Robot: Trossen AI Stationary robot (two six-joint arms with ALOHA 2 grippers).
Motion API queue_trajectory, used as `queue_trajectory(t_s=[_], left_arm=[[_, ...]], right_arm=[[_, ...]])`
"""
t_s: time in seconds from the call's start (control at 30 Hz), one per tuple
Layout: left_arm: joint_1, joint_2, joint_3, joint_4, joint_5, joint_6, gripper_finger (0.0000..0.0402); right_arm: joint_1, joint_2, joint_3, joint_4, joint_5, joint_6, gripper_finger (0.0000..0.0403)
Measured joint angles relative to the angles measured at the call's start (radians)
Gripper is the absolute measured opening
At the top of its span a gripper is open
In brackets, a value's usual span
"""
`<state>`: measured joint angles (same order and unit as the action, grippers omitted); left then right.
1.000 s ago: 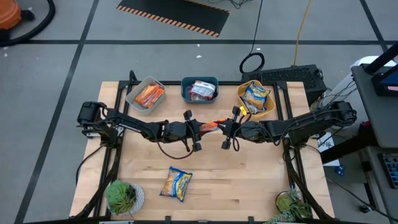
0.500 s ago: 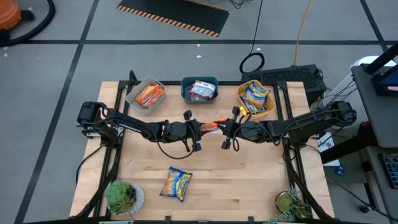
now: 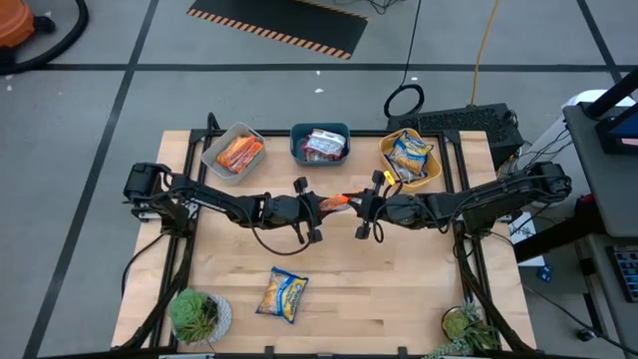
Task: Sort Maruchan noodles
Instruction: Put the orange noodle pack into the blue bin
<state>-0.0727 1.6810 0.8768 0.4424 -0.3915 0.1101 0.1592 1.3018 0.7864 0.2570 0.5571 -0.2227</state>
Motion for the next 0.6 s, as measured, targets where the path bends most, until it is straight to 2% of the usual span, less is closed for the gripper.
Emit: queue_trajectory(t_s=[0.37,0.6], left_arm=[[0.0,-0.033,0.0,-0.049,-0.028,0.013,0.0131],[0.008,-0.177,0.001,-0.235,-0.07,-0.006,0.0131]], right_arm=[[0.006,-0.033,0.0,-0.032,0.008,-0.023,0.004],[0.059,-0.162,0.003,-0.121,0.163,-0.006,0.0058]])
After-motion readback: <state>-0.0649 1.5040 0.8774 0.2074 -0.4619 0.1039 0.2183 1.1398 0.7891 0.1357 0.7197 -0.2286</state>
